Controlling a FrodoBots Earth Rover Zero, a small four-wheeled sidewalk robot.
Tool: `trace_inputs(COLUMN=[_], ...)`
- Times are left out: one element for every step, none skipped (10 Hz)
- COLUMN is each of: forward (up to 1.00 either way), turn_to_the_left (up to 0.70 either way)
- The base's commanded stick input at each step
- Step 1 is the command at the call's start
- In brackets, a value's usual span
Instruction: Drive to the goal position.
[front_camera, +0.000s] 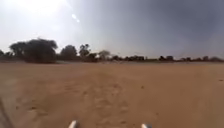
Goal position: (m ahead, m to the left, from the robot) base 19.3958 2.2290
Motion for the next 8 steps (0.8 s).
trace_inputs(forward=[1.0, 1.0, 1.0, 1.0, 1.0, 1.0, 1.0, 1.0], turn_to_the_left=[0.0, 0.0, 0.0, 0.0, 0.0, 0.0, 0.0, 0.0])
